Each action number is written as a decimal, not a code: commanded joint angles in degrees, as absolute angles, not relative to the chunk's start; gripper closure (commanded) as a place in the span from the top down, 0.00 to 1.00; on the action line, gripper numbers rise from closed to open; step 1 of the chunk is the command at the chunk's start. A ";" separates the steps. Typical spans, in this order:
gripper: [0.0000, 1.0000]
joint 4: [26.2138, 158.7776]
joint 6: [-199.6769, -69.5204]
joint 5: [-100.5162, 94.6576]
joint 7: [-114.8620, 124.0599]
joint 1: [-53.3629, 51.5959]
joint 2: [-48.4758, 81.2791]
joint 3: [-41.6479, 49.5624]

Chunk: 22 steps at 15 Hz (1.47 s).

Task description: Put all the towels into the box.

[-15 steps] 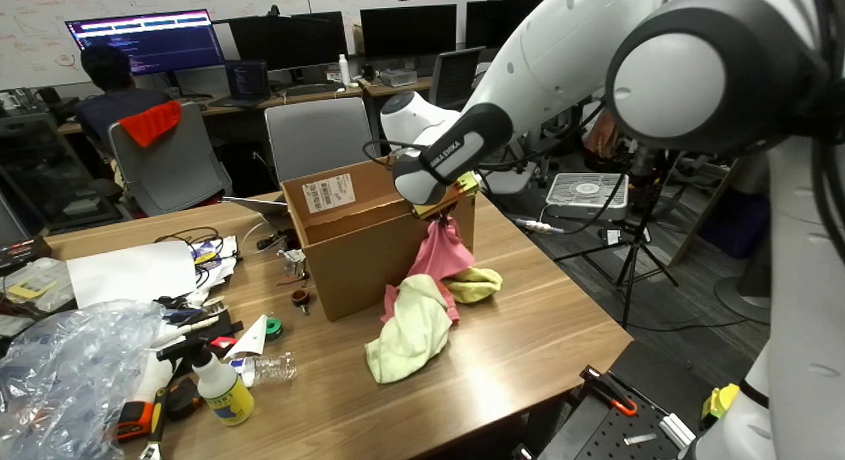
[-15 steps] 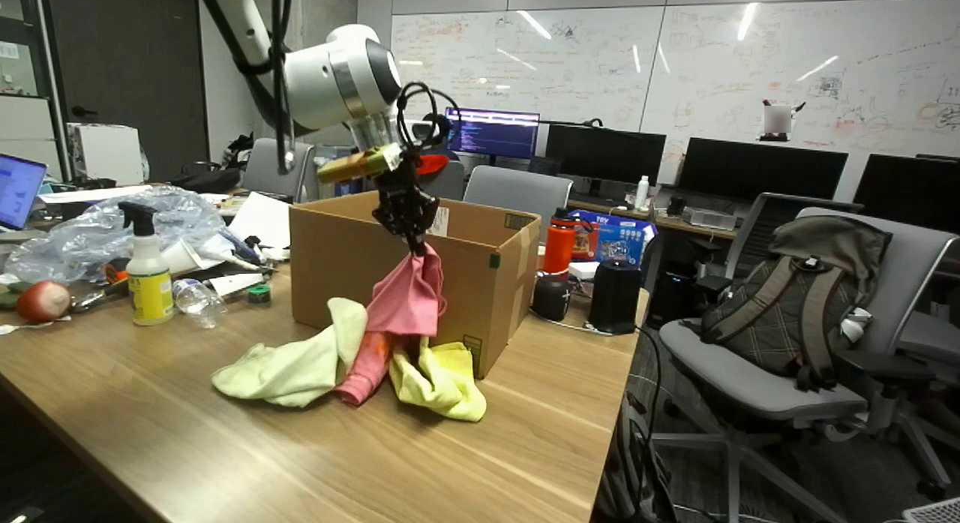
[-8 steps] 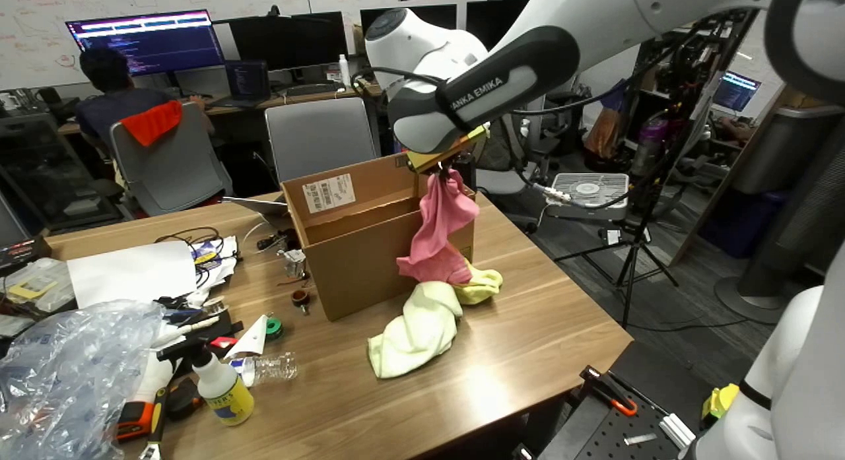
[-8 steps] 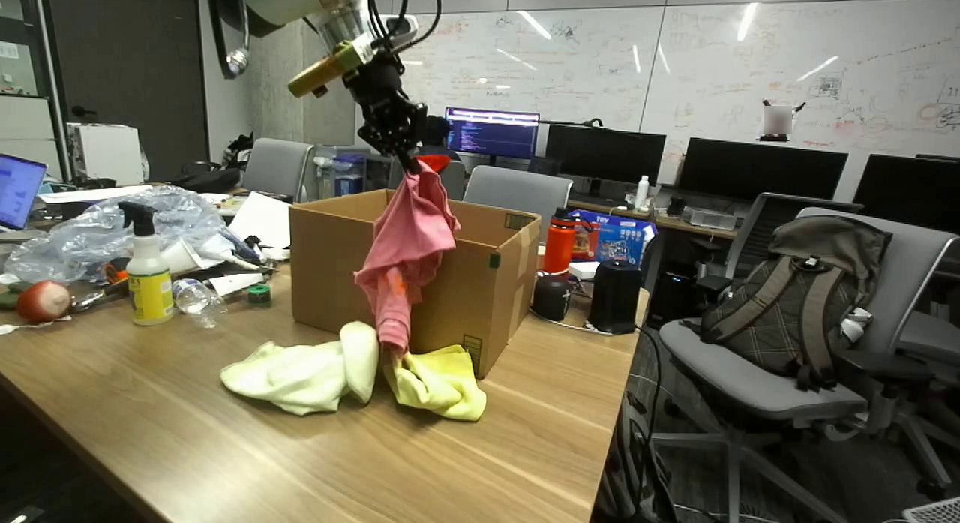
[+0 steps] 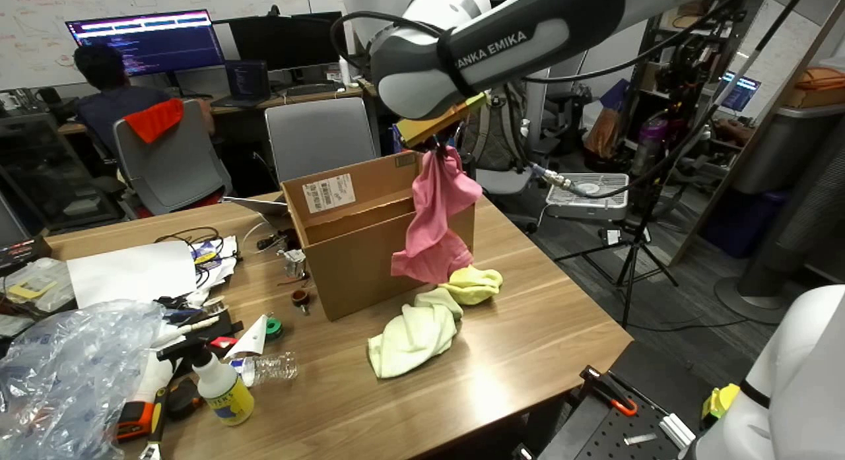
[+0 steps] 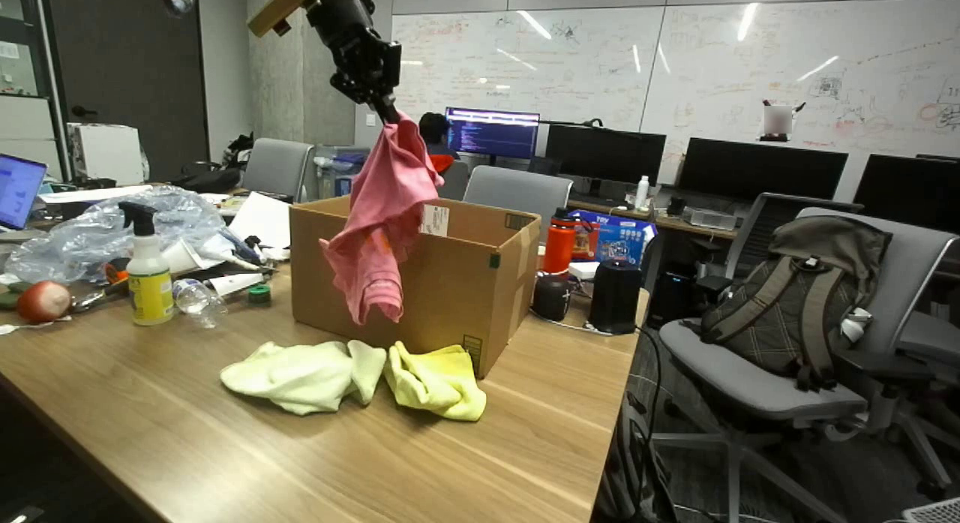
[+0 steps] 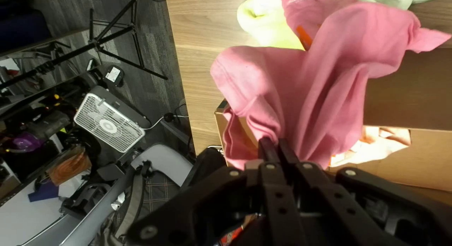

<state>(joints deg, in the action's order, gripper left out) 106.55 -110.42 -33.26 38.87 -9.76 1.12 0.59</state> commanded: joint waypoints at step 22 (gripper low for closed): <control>0.01 49.66 -86.25 -32.75 23.86 -8.58 26.99 1.69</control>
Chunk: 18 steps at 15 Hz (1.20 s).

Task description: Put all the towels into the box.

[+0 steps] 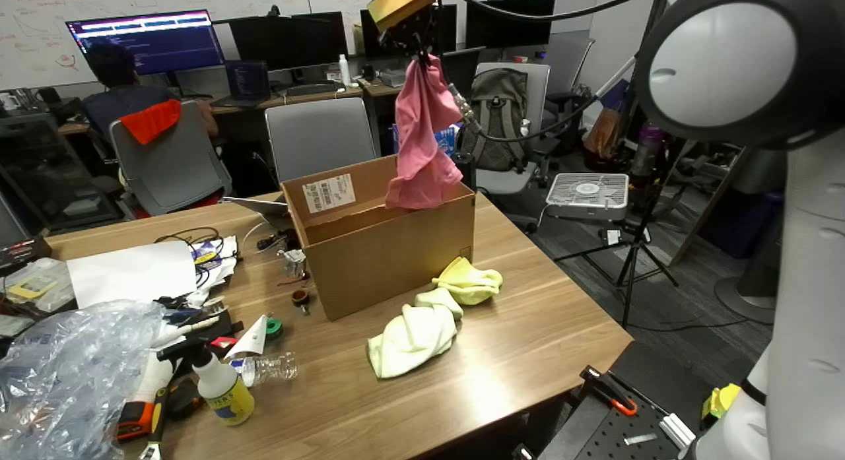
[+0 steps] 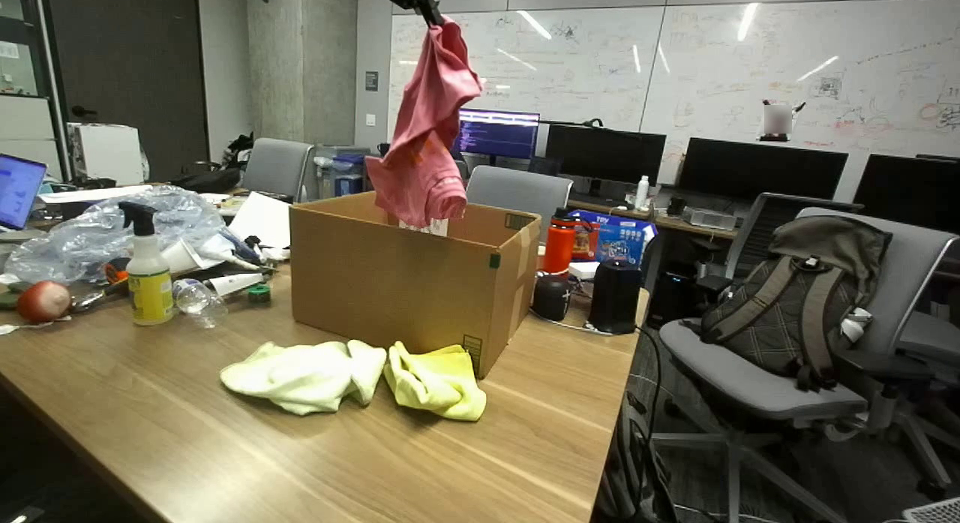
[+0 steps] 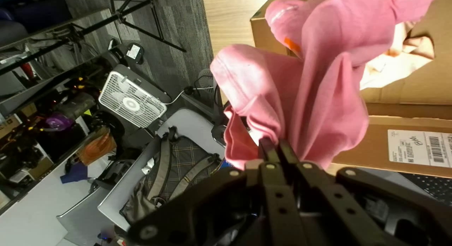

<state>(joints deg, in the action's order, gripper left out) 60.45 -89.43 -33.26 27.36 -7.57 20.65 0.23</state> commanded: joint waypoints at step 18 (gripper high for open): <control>1.00 41.32 -80.26 -32.64 15.91 -7.90 34.52 2.97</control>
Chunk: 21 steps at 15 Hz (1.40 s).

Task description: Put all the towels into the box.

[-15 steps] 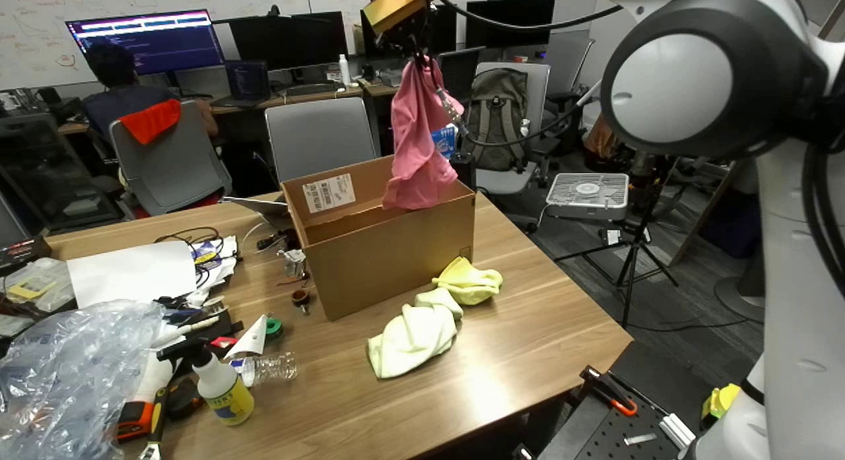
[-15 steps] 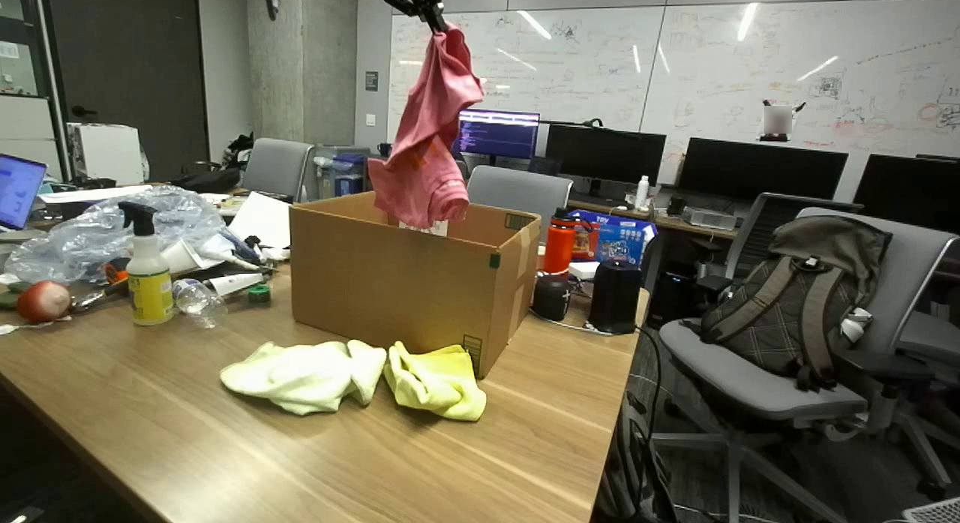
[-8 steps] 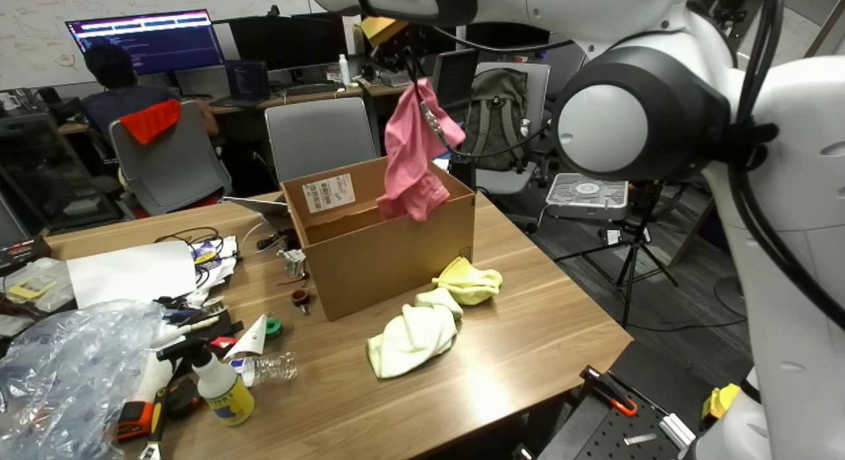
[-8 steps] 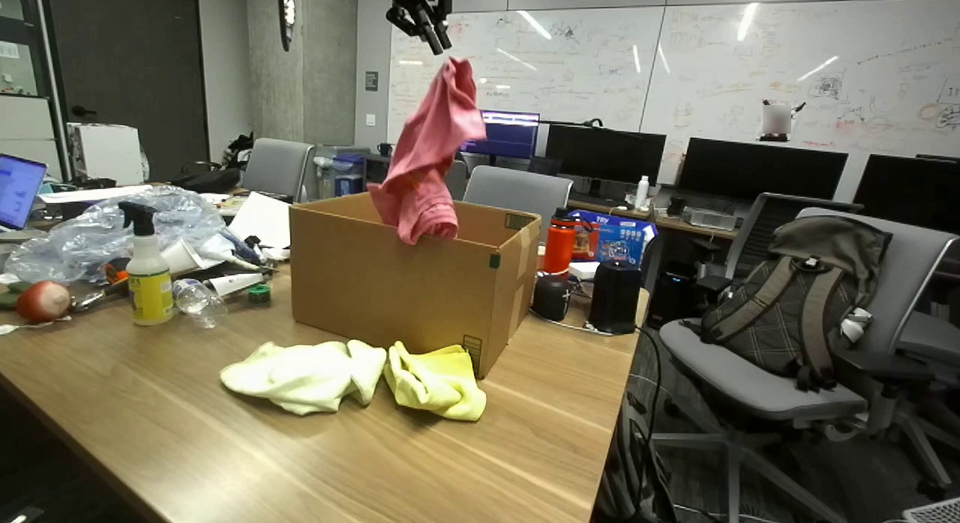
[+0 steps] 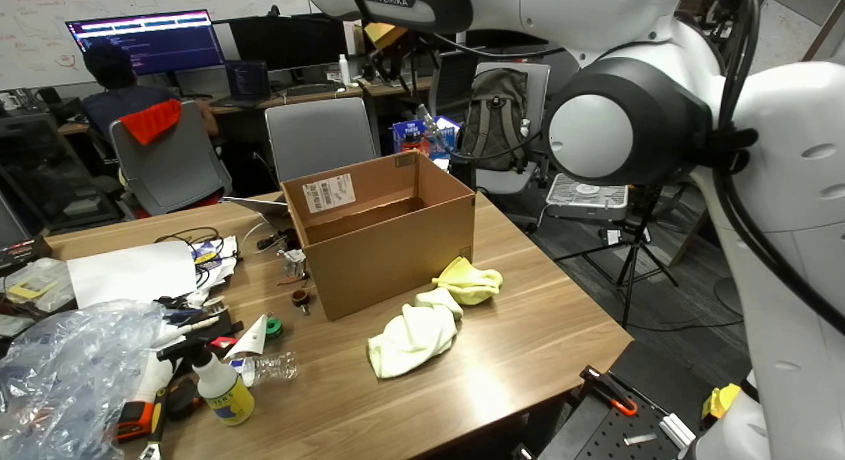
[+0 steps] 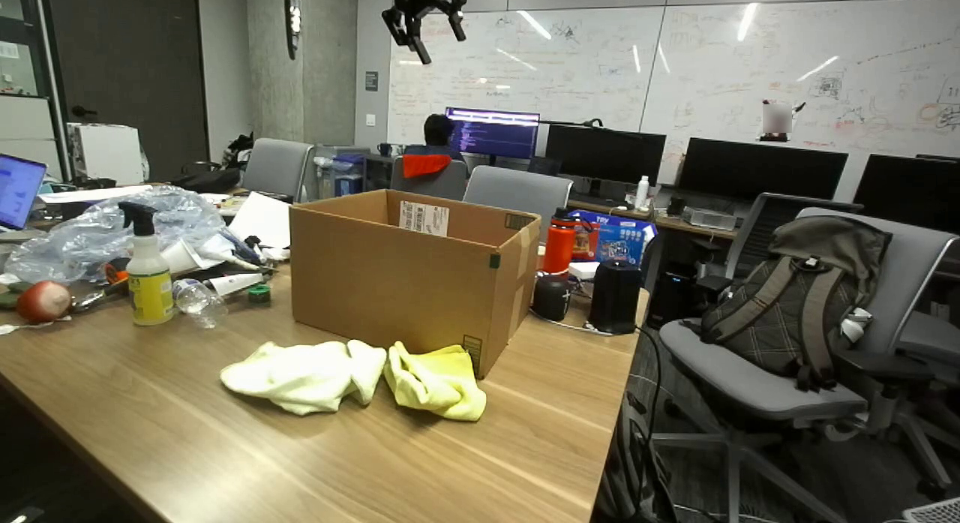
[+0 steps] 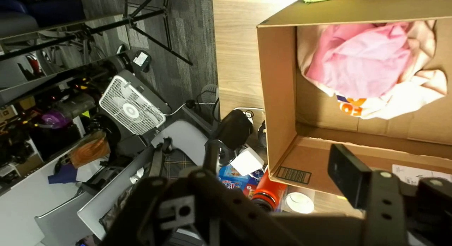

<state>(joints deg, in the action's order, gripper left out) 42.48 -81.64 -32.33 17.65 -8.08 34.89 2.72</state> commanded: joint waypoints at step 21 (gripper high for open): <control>1.00 84.09 -72.87 -16.08 25.31 -7.30 5.64 -0.05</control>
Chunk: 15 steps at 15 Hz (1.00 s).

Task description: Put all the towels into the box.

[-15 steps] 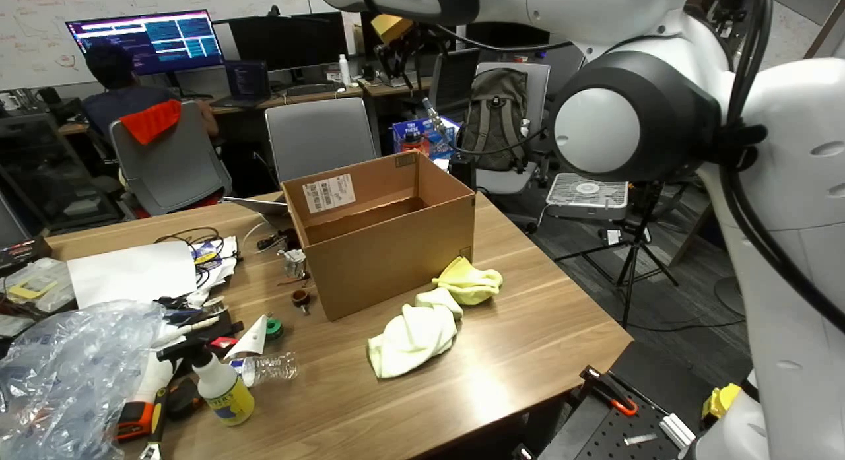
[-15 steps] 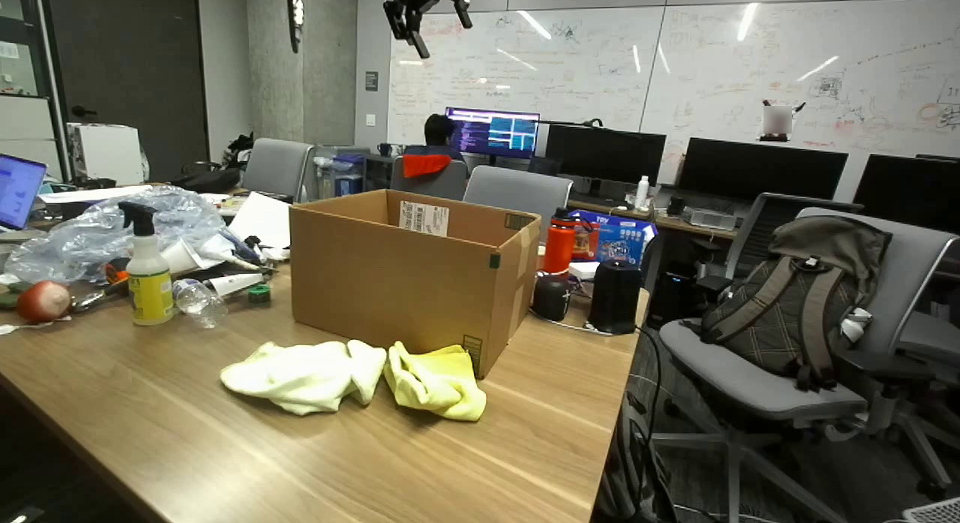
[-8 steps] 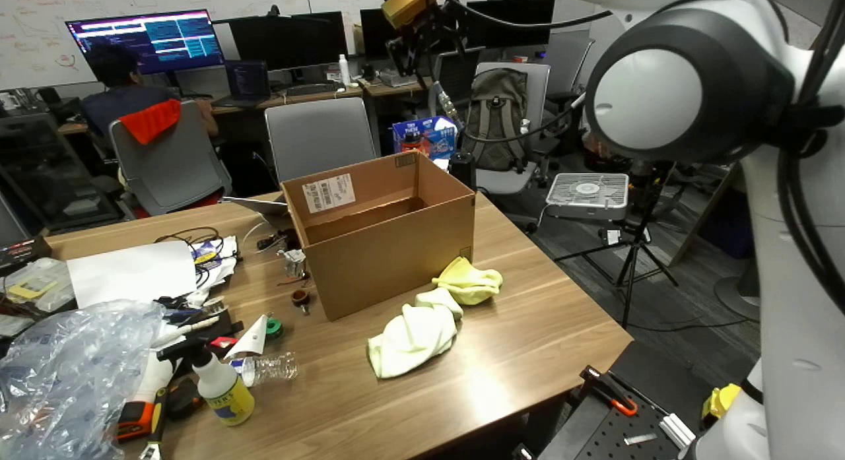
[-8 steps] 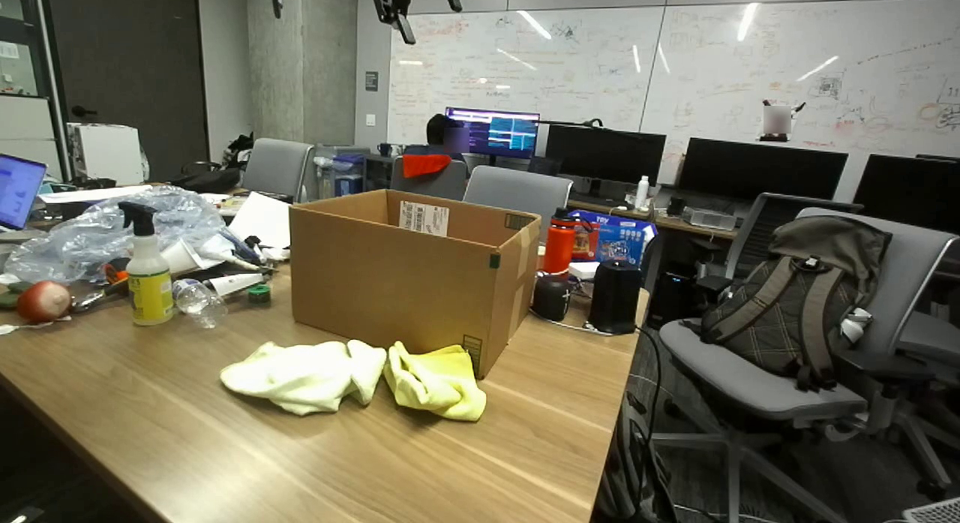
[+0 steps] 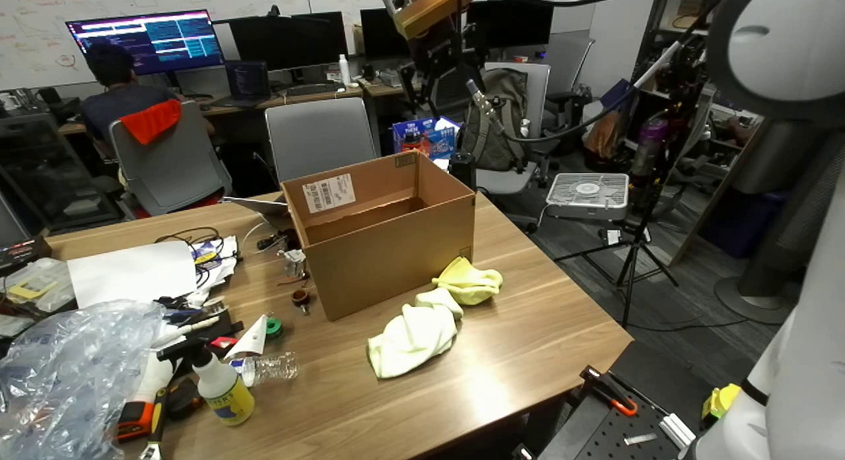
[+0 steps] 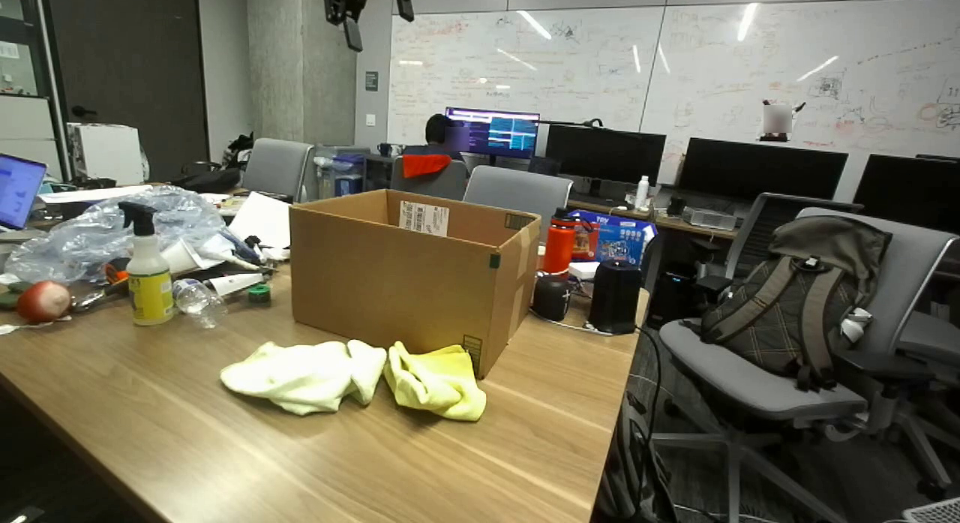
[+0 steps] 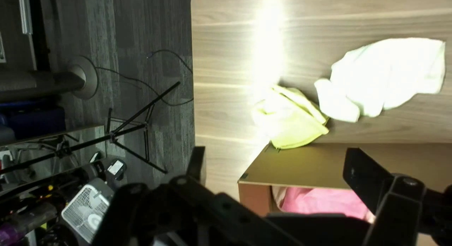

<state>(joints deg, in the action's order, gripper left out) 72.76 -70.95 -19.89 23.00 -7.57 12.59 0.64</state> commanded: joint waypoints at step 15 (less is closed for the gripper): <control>1.00 122.72 -99.48 -9.07 21.82 -6.77 2.43 -3.09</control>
